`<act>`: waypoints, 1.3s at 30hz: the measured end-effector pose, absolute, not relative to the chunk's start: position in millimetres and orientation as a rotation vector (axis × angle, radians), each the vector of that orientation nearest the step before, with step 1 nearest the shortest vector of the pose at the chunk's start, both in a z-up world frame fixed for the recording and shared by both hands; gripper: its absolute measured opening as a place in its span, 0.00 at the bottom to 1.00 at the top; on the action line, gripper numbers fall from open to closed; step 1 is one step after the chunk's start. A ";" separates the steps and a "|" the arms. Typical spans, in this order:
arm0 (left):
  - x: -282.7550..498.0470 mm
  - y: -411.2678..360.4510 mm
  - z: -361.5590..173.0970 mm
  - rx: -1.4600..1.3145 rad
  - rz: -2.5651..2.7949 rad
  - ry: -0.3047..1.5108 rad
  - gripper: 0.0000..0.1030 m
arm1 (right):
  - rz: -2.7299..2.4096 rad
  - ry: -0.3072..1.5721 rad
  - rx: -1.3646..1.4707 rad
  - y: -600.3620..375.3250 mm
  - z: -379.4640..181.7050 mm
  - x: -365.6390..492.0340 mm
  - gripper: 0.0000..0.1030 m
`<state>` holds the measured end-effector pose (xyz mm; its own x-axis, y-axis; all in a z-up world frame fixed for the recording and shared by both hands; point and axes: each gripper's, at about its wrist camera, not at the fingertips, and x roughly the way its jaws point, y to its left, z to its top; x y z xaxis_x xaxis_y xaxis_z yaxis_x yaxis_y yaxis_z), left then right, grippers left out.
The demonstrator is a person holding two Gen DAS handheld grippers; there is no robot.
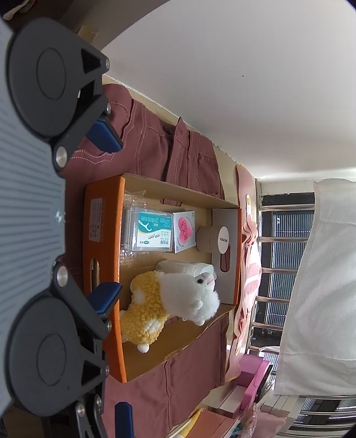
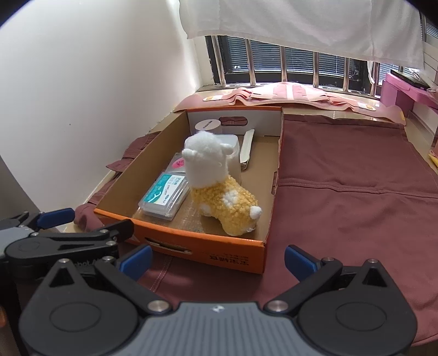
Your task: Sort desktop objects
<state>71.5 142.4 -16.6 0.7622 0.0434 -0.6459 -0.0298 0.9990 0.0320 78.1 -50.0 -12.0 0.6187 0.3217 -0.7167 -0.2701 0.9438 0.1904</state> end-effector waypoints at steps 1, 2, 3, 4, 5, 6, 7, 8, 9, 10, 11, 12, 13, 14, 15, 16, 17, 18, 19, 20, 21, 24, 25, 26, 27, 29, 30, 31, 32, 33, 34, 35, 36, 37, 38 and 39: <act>72.2 142.3 -16.1 0.017 0.040 0.706 1.00 | 0.345 0.841 0.065 -49.7 -11.6 78.5 1.00; 72.5 141.8 -15.8 0.017 0.043 0.710 1.00 | 0.347 0.842 0.062 -49.3 -11.2 78.8 1.00; 72.8 141.1 -15.3 0.020 0.044 0.711 1.00 | 0.346 0.841 0.059 -49.1 -10.6 78.8 1.00; 73.0 140.5 -14.8 0.024 0.045 0.713 1.00 | 0.345 0.838 0.056 -48.9 -10.0 78.8 1.00; 73.2 139.8 -14.3 0.028 0.046 0.714 1.00 | 0.345 0.839 0.053 -48.9 -9.4 79.3 1.00; 73.6 139.2 -13.7 0.031 0.046 0.716 1.00 | 0.346 0.840 0.050 -48.9 -8.9 80.0 1.00; 74.3 139.0 -13.2 0.031 0.048 0.720 1.00 | 0.347 0.842 0.048 -48.8 -8.3 80.6 1.00; 75.1 138.8 -12.6 0.032 0.050 0.724 1.00 | 0.348 0.843 0.045 -48.8 -7.7 81.2 1.00; 75.8 139.0 -12.2 0.027 0.048 0.730 1.00 | 0.348 0.847 0.041 -48.7 -7.2 82.0 1.00; 76.5 139.2 -11.7 0.022 0.047 0.736 1.00 | 0.346 0.848 0.036 -48.5 -6.6 82.7 1.00; 77.1 139.4 -11.3 0.017 0.046 0.743 1.00 | 0.344 0.849 0.032 -48.6 -5.7 83.1 1.00; 77.6 139.9 -10.8 0.010 0.044 0.748 1.00 | 0.345 0.849 0.029 -48.9 -4.7 83.5 1.00; 78.0 139.9 -10.5 0.007 0.043 0.752 1.00 | 0.346 0.849 0.027 -49.3 -3.7 83.9 1.00; 78.4 139.8 -10.2 0.005 0.042 0.756 1.00 | 0.346 0.849 0.026 -49.8 -2.6 84.3 1.00; 78.7 139.8 -9.9 0.003 0.041 0.759 1.00 | 0.346 0.851 0.023 -49.9 -2.0 84.7 1.00; 79.1 139.1 -10.1 0.007 0.043 0.762 1.00 | 0.345 0.854 0.021 -50.0 -1.5 85.2 1.00; 79.5 138.5 -10.3 0.011 0.045 0.766 1.00 | 0.345 0.857 0.018 -50.0 -1.0 85.6 1.00; 79.9 137.8 -10.5 0.016 0.048 0.771 1.00 | 0.344 0.860 0.016 -50.0 -0.4 86.1 1.00; 80.4 138.1 -10.5 0.013 0.050 0.778 1.00 | 0.343 0.863 0.013 -50.0 0.1 86.5 1.00; 81.0 138.4 -10.5 0.009 0.053 0.785 1.00 | 0.343 0.866 0.011 -50.1 0.6 86.9 1.00; 81.8 139.4 -10.5 0.002 0.054 0.796 1.00 | 0.342 0.869 0.008 -50.1 1.1 87.4 1.00; 84.2 142.5 -10.5 -0.020 0.056 0.829 1.00 | 0.340 0.878 0.001 -50.2 2.7 88.7 1.00; 84.3 142.9 -9.6 -0.020 0.061 0.831 1.00 | 0.340 0.881 -0.002 -50.2 3.2 89.1 1.00; 84.4 143.3 -8.7 -0.019 0.066 0.833 1.00 | 0.339 0.884 -0.004 -50.2 3.7 89.5 1.00; 84.5 143.7 -7.8 -0.019 0.071 0.834 1.00 | 0.339 0.887 -0.007 -50.2 4.2 90.0 1.00; 84.7 144.5 -6.0 -0.018 0.081 0.838 1.00 | 0.340 0.887 -0.010 -49.8 6.3 90.6 1.00; 84.8 144.9 -5.1 -0.018 0.086 0.839 1.00 | 0.343 0.883 -0.011 -49.2 8.1 90.6 1.00; 84.9 145.4 -3.7 -0.020 0.086 0.839 1.00 | 0.345 0.880 -0.013 -48.6 9.9 90.7 1.00; 85.1 145.8 -2.3 -0.022 0.086 0.839 1.00 | 0.348 0.876 -0.014 -48.0 11.7 90.8 1.00; 85.0 145.9 -1.0 -0.018 0.086 0.838 1.00 | 0.351 0.872 -0.015 -47.5 13.5 90.9 1.00; 84.8 145.4 0.0 -0.010 0.091 0.837 1.00 | 0.352 0.869 -0.019 -46.2 14.9 90.8 1.00; 84.3 144.6 0.7 -0.002 0.093 0.834 1.00 | 0.354 0.867 -0.024 -45.0 16.0 90.5 1.00; 83.9 143.9 1.6 0.004 0.092 0.831 1.00 | 0.355 0.868 -0.024 -44.2 16.6 90.6 1.00; 83.8 143.3 1.9 0.008 0.092 0.830 1.00 | 0.357 0.869 -0.023 -43.3 17.0 90.7 1.00; 83.7 142.6 2.2 0.011 0.092 0.830 1.00 | 0.358 0.874 -0.021 -42.7 17.0 91.0 1.00; 83.3 142.3 2.5 0.012 0.088 0.829 1.00 | 0.359 0.879 -0.019 -42.2 16.8 91.3 1.00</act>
